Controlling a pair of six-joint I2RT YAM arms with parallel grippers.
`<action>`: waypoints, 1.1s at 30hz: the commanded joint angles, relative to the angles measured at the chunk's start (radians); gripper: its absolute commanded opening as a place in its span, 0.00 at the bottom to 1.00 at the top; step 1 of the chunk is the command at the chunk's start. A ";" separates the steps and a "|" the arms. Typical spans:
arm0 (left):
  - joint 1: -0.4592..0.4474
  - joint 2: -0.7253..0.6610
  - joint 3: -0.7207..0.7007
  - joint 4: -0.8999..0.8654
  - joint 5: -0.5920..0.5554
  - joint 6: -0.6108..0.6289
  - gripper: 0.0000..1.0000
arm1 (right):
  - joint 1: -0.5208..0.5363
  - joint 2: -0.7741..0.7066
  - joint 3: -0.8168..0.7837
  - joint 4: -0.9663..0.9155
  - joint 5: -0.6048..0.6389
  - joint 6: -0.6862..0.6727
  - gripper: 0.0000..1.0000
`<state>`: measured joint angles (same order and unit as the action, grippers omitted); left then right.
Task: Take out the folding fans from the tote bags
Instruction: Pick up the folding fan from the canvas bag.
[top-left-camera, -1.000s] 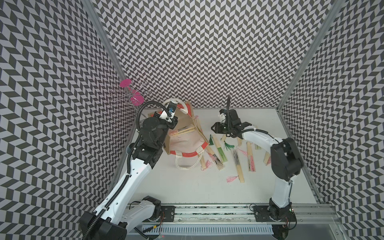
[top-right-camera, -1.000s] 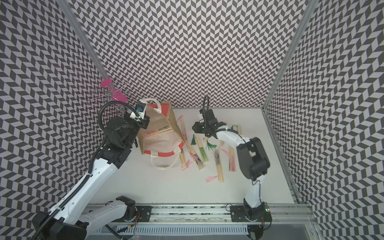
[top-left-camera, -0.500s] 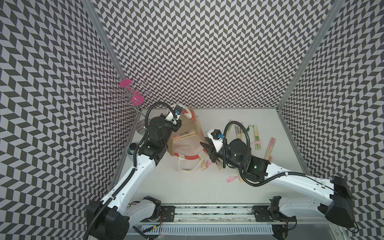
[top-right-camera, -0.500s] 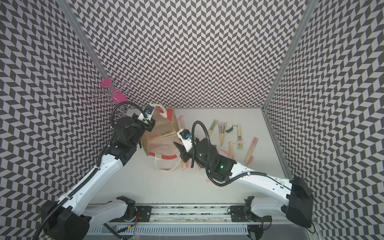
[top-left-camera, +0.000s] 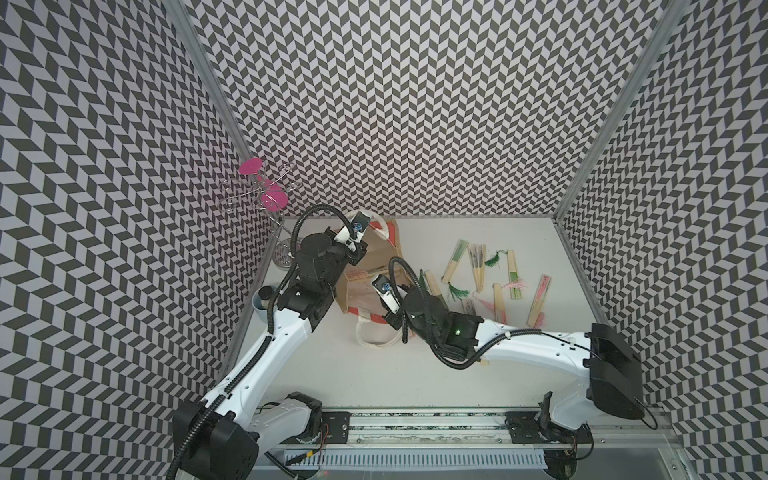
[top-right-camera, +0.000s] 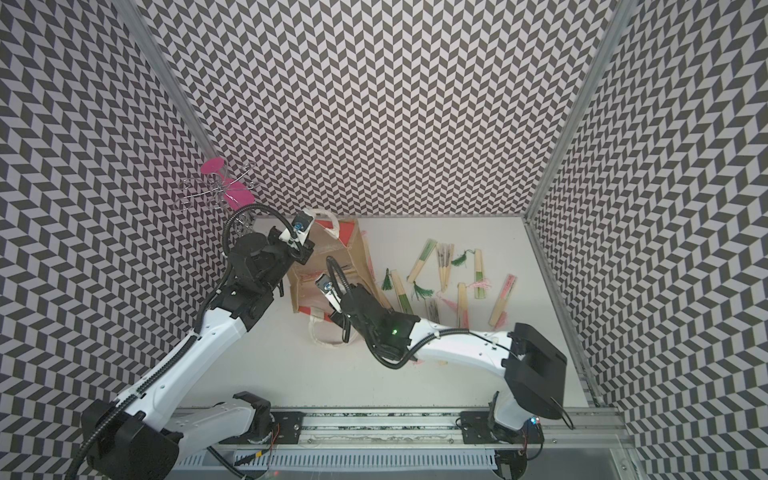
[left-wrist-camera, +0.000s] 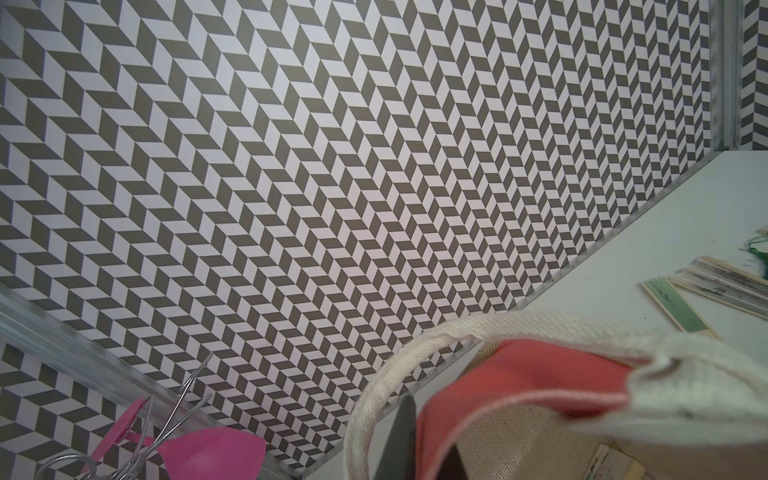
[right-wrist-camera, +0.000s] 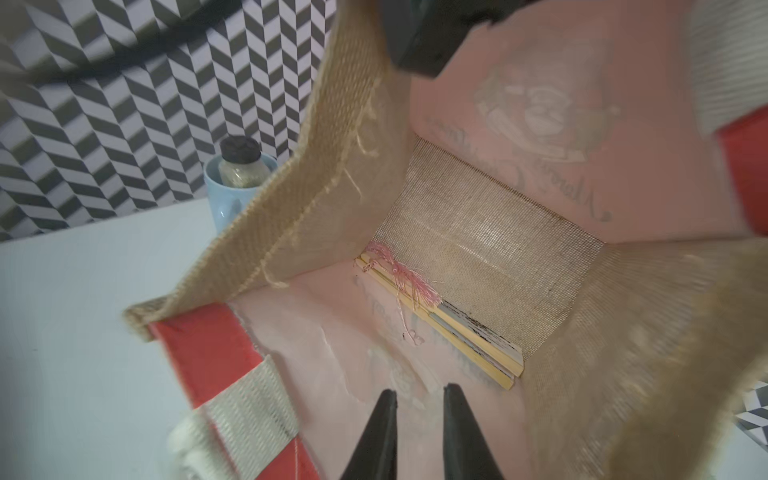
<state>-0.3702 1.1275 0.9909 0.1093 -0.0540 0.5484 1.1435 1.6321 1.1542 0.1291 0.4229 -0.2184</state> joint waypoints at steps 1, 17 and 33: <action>-0.016 -0.046 0.005 0.053 0.022 0.034 0.00 | 0.004 0.066 0.072 -0.034 0.051 -0.027 0.23; -0.027 -0.268 -0.130 0.147 0.366 0.132 0.00 | -0.049 0.325 0.235 -0.102 0.142 -0.056 0.28; -0.030 -0.278 -0.093 0.123 0.398 0.133 0.00 | -0.102 0.375 0.287 -0.096 0.384 -0.029 0.29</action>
<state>-0.3904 0.8639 0.8604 0.1711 0.2909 0.6693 1.0561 2.0148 1.4361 -0.0208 0.7044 -0.2619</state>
